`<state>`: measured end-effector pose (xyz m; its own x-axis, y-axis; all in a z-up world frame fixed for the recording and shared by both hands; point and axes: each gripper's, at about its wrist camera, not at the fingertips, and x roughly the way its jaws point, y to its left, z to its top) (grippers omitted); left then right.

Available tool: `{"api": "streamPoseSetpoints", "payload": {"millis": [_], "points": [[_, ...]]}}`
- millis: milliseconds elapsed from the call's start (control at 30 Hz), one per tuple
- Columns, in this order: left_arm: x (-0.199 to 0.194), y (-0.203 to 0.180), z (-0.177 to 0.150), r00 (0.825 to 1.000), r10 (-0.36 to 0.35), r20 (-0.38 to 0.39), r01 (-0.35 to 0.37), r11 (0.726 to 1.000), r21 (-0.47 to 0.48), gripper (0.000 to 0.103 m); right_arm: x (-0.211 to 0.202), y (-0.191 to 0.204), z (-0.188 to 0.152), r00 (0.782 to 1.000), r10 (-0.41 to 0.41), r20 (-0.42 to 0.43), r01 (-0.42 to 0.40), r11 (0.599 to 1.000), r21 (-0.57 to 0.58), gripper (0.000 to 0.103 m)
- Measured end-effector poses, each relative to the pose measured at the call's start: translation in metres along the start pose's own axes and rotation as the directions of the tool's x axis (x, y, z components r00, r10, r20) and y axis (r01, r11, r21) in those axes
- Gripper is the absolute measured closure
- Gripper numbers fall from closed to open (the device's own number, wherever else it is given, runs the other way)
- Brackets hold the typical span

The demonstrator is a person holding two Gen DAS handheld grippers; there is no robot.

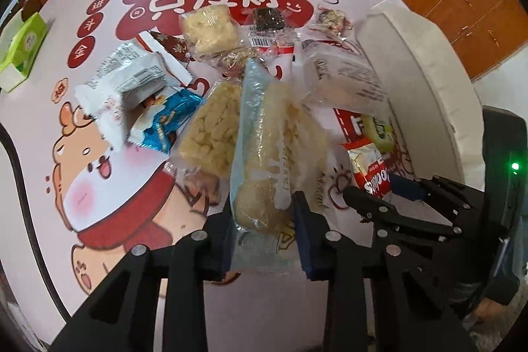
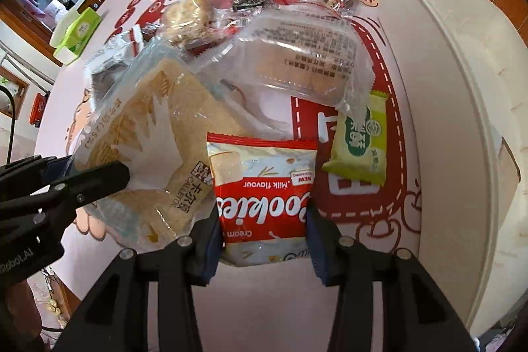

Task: Organize snacks
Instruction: 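Grasp clear bread bag with left tool while right tool grasps red Cookies pack, then carry both packs into the white bin and release them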

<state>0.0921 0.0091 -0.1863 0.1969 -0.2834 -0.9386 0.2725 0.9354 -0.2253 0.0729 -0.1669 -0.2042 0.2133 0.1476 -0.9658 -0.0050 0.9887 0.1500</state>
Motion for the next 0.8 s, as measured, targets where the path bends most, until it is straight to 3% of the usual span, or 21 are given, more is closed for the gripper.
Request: {"api": "streamPoseSetpoints", "payload": {"millis": [300,500,667,800], "points": [[-0.070,-0.001,-0.014,0.992,-0.025,0.120,0.019,0.999,0.049,0.079,-0.028,0.009,-0.022,0.997,0.008,0.077,-0.011,0.999,0.035,0.058],[-0.125,-0.024,-0.009,0.963,-0.076,0.257,0.043,0.990,0.131,0.079,-0.060,0.017,-0.031,0.985,0.012,0.171,-0.021,0.998,0.051,0.058],[-0.156,-0.053,0.006,0.933,-0.100,0.345,0.027,0.977,0.210,0.079,-0.111,0.010,-0.026,0.948,-0.012,0.317,-0.015,0.996,0.083,0.058],[-0.172,-0.085,0.026,0.907,-0.126,0.401,0.004,0.956,0.292,0.079,-0.157,-0.005,-0.021,0.891,-0.091,0.445,0.040,0.992,0.123,0.058]]}}
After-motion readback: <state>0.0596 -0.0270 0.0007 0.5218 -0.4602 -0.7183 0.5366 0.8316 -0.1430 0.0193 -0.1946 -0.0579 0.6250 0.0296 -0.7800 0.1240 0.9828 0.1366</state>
